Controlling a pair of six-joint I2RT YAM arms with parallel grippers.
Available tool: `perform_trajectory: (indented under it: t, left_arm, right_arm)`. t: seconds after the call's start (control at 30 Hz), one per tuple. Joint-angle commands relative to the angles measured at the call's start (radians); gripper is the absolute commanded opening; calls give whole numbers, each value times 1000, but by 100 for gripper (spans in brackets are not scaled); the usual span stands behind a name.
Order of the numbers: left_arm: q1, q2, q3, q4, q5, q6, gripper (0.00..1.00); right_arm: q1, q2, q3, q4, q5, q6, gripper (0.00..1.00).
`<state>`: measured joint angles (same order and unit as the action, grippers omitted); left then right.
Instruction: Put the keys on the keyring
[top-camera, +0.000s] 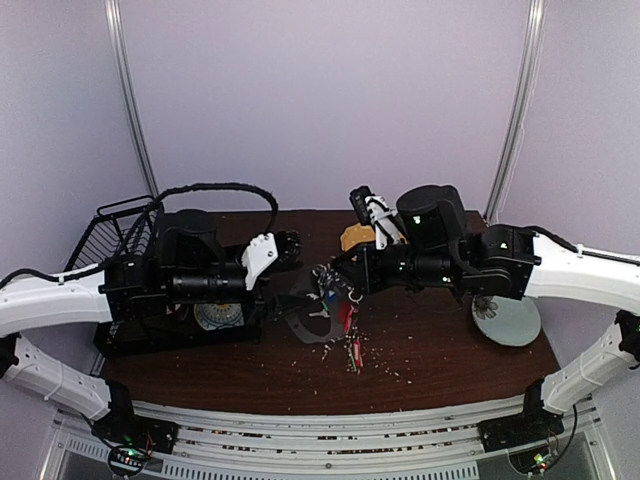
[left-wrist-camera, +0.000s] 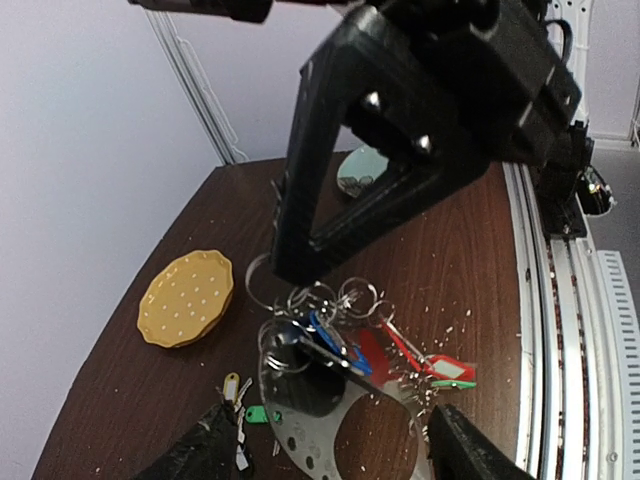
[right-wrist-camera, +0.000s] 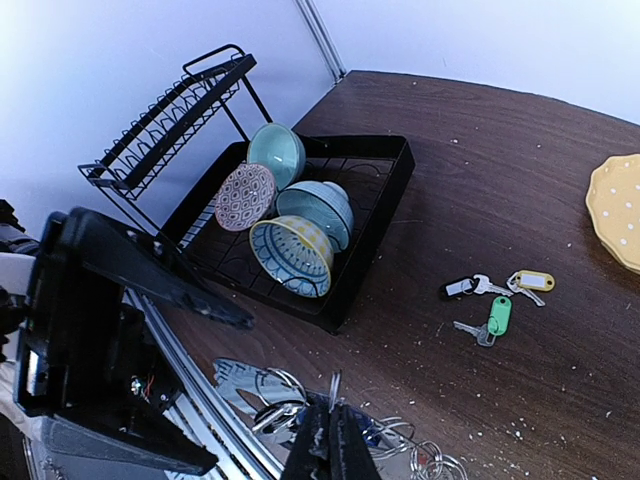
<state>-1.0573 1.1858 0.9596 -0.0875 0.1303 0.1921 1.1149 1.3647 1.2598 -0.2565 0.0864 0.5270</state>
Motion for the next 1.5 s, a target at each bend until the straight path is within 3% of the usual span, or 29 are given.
perform_trajectory:
  t: [0.0, 0.1, 0.27, 0.33, 0.4, 0.43, 0.6, 0.73, 1.1, 1.23, 1.37, 1.4, 1.47]
  left_arm:
    - [2, 2, -29, -45, -85, -2, 61]
    - [2, -1, -43, -32, -169, 29, 45]
    - [2, 27, -56, -21, -136, 65, 37]
    - [2, 28, -65, -8, -133, 73, 22]
    - [3, 15, -78, 19, -115, 83, 1]
    - [1, 6, -89, 36, -115, 92, 0]
    - [-19, -41, -147, 88, -322, 176, 0]
    - [-41, -71, -200, 109, -443, 306, 0]
    - [-129, -157, -283, 163, -358, 593, 0]
    - [-132, -190, -315, 214, -230, 661, 0]
    - [-136, -148, -325, 265, -242, 690, 0]
    - [-136, -131, -325, 274, -266, 685, 1]
    - [-136, -106, -317, 277, -324, 643, 23]
  right_arm:
    - [2, -20, 36, 34, -66, -3, 0]
    - [2, -15, 47, 15, -102, -14, 0]
    - [1, -19, 44, 22, -153, -11, 0]
    - [1, -21, 43, 17, -163, -12, 0]
    - [0, -19, 44, 4, -173, -12, 0]
    - [-1, -16, 48, -12, -176, -10, 0]
    - [-17, -2, 88, -164, -173, 23, 0]
    - [-25, -11, 83, -250, -271, -7, 0]
    - [-26, 43, 85, -389, -506, -45, 0]
    - [-25, 74, 55, -350, -571, -25, 0]
    - [-18, 101, 28, -276, -591, -8, 0]
    - [-18, 107, 22, -257, -596, 3, 0]
    - [-17, 115, 6, -223, -591, 37, 0]
